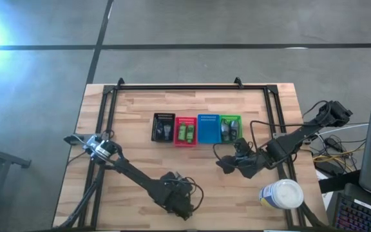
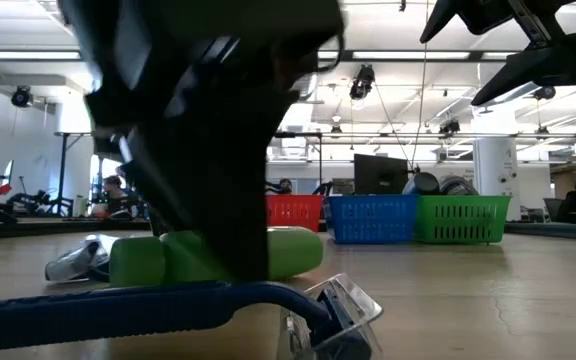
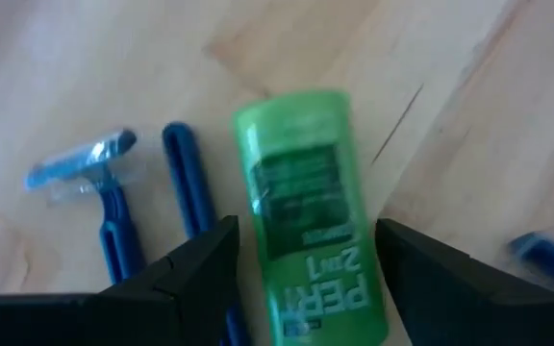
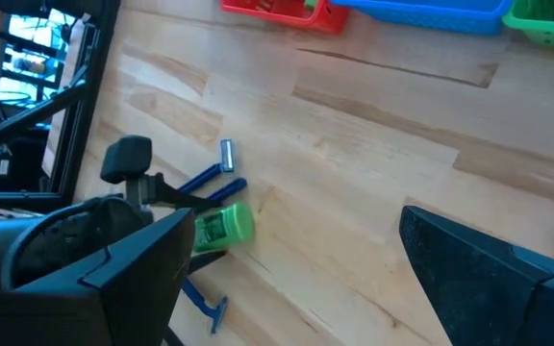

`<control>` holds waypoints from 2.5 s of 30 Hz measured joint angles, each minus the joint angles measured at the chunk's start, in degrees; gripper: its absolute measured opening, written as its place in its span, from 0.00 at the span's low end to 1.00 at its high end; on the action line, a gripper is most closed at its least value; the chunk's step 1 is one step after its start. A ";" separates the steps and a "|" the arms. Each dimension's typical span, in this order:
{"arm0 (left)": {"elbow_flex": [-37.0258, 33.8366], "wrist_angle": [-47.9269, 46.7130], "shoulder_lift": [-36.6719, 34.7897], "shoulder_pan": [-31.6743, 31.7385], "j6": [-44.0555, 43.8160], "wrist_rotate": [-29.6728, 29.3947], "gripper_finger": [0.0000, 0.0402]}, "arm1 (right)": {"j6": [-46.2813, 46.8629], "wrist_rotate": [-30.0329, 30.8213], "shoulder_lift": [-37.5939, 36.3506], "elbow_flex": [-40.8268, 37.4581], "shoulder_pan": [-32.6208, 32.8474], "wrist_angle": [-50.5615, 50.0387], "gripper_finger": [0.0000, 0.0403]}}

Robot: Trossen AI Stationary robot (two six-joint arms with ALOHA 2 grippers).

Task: Pick & Place Travel size toiletries
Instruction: Put the green shampoo into the red basket

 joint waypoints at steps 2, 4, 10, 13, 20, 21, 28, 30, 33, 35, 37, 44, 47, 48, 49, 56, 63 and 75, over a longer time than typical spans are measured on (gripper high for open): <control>-0.93 0.57 0.00 0.00 -0.02 0.78 0.62 | 0.96 -0.03 0.00 0.00 0.00 0.00 0.90; -1.81 1.80 -0.06 0.00 0.23 1.63 0.62 | 1.42 -0.09 0.00 0.00 0.00 0.02 0.90; -2.53 2.91 -0.22 -0.11 2.93 2.58 0.59 | 1.64 -0.19 0.00 0.00 0.00 0.02 0.90; -2.35 3.10 -0.26 -0.09 3.95 2.98 0.53 | 1.64 -0.19 0.00 0.00 0.00 0.02 0.90; -0.52 3.28 -0.34 -0.04 7.29 3.43 0.36 | 1.64 -0.21 0.00 0.00 0.00 0.02 0.90; -0.27 3.15 -0.62 -0.02 7.58 3.20 0.35 | 1.64 -0.21 0.00 0.00 0.00 0.02 0.90; 0.53 -0.46 -5.94 0.97 7.68 -0.35 0.36 | 1.38 -1.30 -0.06 0.17 0.06 0.15 0.90; 0.47 -2.53 -7.65 1.65 7.77 -1.45 0.36 | 1.89 -1.26 -0.09 0.17 0.25 0.08 0.90; 0.45 -5.23 -10.60 3.74 8.15 -2.06 0.36 | 1.89 -1.26 -0.09 0.17 0.26 -0.01 0.90; 0.46 -6.43 -11.90 6.06 8.48 -3.95 0.36 | 0.50 -1.15 -0.09 0.14 0.26 -0.05 0.90; 0.42 -7.09 -12.83 9.05 9.30 -4.54 0.36 | -1.26 -0.39 -0.09 0.08 0.26 -0.43 0.90; 0.42 -4.47 -14.10 23.30 11.85 1.33 0.36 | -5.36 2.20 -1.76 -0.04 0.24 -7.34 0.90; 0.38 -3.04 -14.10 30.13 10.14 4.03 0.36 | -7.61 2.20 -3.84 -0.07 0.24 -11.64 0.90; 0.38 -2.37 -14.10 32.15 9.46 4.09 0.36 | -8.82 2.22 -4.73 -0.07 0.24 -12.92 0.90; 0.38 -1.76 -14.09 34.21 8.74 4.09 0.36 | -10.03 2.30 -5.82 -0.07 0.23 -14.32 0.90; 0.38 -0.57 -14.08 43.46 6.43 8.32 0.36 | -14.30 3.54 -12.80 -0.18 -0.71 -21.07 0.90; -0.78 -1.60 -13.38 44.10 6.21 10.77 0.36 | -15.18 4.82 -16.63 -0.50 -3.91 -24.53 0.90; -13.01 10.37 -13.35 41.11 -3.20 11.75 0.36 | -15.01 5.32 -16.35 -3.16 -8.55 -22.10 0.90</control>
